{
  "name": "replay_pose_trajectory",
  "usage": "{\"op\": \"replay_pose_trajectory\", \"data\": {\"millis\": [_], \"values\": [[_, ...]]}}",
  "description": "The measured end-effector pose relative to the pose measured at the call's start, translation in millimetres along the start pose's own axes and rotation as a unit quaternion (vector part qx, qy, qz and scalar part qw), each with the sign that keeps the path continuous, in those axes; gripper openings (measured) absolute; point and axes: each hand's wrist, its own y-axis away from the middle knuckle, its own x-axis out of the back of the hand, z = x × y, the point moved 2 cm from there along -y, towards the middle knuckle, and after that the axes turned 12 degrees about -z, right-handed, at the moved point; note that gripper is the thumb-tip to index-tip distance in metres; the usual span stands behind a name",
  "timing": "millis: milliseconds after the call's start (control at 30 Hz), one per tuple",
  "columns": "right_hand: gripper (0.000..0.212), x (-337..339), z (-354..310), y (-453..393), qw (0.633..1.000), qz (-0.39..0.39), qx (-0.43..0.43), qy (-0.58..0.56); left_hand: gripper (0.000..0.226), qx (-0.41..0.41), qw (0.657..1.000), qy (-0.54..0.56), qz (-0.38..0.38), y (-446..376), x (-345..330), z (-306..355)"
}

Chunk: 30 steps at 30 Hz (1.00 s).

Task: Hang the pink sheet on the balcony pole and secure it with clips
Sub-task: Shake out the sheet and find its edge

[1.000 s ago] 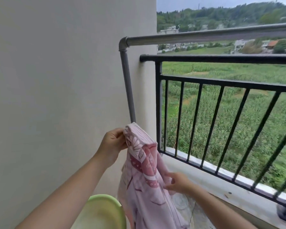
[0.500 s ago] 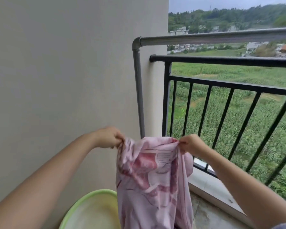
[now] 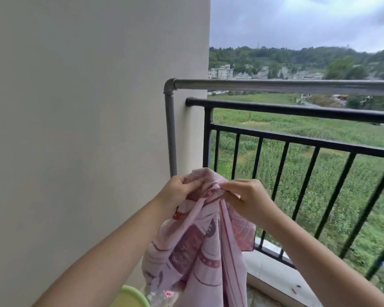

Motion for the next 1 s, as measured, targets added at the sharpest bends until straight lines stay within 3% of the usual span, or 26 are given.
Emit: {"op": "replay_pose_trajectory", "data": {"millis": [133, 233, 333, 400, 433, 467, 500, 600, 667, 733, 767, 833, 867, 933, 1000], "values": [[0.019, -23.0, 16.7, 26.2, 0.987, 0.045, -0.069, -0.138, 0.036, -0.048, 0.996, 0.071, 0.038, -3.6, 1.3, 5.7], [0.035, -51.1, 28.3, 53.9, 0.948, 0.031, -0.215, -0.231, 0.039, -0.06, 0.995, 0.069, 0.037, -1.5, 9.4, 7.1], [0.064, -88.1, 48.7, 79.8, 0.859, -0.052, -0.412, -0.301, 0.048, -0.061, 0.995, 0.082, 0.02, 4.5, 15.0, 5.8], [0.055, -110.6, 52.4, 82.4, 0.794, -0.125, -0.442, -0.398, 0.047, -0.053, 0.995, 0.078, 0.018, 7.8, 20.7, 6.3], [0.036, -120.2, 50.0, 79.1, 0.783, -0.147, -0.432, -0.423, 0.046, -0.048, 0.996, 0.073, 0.015, 10.1, 22.6, 7.2], [0.014, -126.4, 45.5, 72.8, 0.785, -0.161, -0.424, -0.423, 0.046, -0.045, 0.997, 0.063, 0.01, 13.4, 24.2, 10.0], [0.007, -129.2, 43.1, 65.8, 0.792, -0.163, -0.417, -0.416, 0.047, -0.042, 0.997, 0.06, 0.009, 17.0, 25.0, 13.5], [0.027, -118.8, 48.5, 45.0, 0.795, -0.097, -0.454, -0.389, 0.037, 0.0, 0.999, 0.012, 0.035, 26.4, 39.0, 20.8], [0.023, -85.7, 54.2, 26.9, 0.83, -0.048, -0.436, -0.344, 0.01, 0.079, 0.982, -0.161, 0.058, 28.4, 54.3, 19.1], [0.017, -41.4, 51.2, 4.0, 0.887, -0.017, -0.377, -0.267, 0.037, 0.165, 0.923, -0.341, 0.063, 27.8, 63.3, 9.1], [0.017, -19.1, 45.7, -8.3, 0.915, -0.003, -0.335, -0.223, 0.054, 0.17, 0.912, -0.368, 0.058, 25.6, 60.3, 3.9], [0.017, 14.8, 26.9, -30.8, 0.956, -0.013, -0.252, -0.153, 0.07, 0.128, 0.937, -0.326, -0.006, 20.7, 34.1, -1.7], [0.017, 24.4, 16.5, -39.6, 0.967, -0.036, -0.221, -0.125, 0.066, 0.102, 0.95, -0.291, -0.054, 16.6, 17.2, -4.6], [0.018, 36.3, 0.5, -49.8, 0.976, -0.071, -0.187, -0.086, 0.033, 0.043, 0.963, -0.241, -0.108, 5.8, -14.8, -12.7], [0.018, 48.5, -2.9, -52.8, 0.978, -0.052, -0.186, -0.082, 0.012, -0.008, 0.983, -0.177, -0.053, -4.5, -27.0, -14.3]]}}
